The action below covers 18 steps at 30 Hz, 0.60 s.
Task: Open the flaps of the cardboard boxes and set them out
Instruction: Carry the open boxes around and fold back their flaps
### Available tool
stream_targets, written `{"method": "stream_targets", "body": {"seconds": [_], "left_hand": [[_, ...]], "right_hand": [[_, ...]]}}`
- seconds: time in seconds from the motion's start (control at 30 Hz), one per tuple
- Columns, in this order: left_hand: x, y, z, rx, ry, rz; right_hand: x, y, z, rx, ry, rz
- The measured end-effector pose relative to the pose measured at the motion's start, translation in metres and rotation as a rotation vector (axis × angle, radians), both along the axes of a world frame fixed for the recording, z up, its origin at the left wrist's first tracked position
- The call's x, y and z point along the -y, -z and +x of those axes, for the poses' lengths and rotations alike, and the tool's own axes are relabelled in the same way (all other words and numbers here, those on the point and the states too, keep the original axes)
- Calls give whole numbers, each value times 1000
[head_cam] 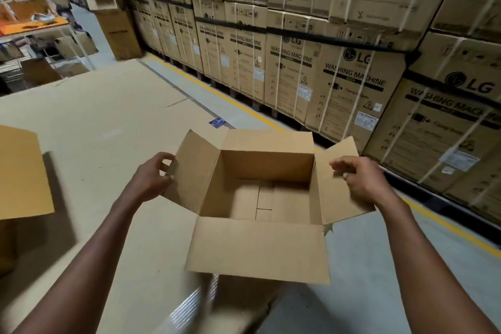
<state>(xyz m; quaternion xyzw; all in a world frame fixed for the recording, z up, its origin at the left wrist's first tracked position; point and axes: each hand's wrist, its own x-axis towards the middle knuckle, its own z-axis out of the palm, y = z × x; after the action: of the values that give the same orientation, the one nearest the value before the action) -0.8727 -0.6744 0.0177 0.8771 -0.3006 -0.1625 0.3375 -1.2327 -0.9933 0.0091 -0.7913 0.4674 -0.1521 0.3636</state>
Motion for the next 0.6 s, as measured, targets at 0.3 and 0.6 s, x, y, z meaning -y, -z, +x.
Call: {"method": "stream_targets", "body": {"seconds": [0.3,0.6], "left_hand": [[-24,-2,-25,-19,145,-111],[14,-17,-7,-136,253,-11]], "right_hand": [[-14,-21,15,-25,-59,-43],[-32,-27,20,-68,-108,-27]]}}
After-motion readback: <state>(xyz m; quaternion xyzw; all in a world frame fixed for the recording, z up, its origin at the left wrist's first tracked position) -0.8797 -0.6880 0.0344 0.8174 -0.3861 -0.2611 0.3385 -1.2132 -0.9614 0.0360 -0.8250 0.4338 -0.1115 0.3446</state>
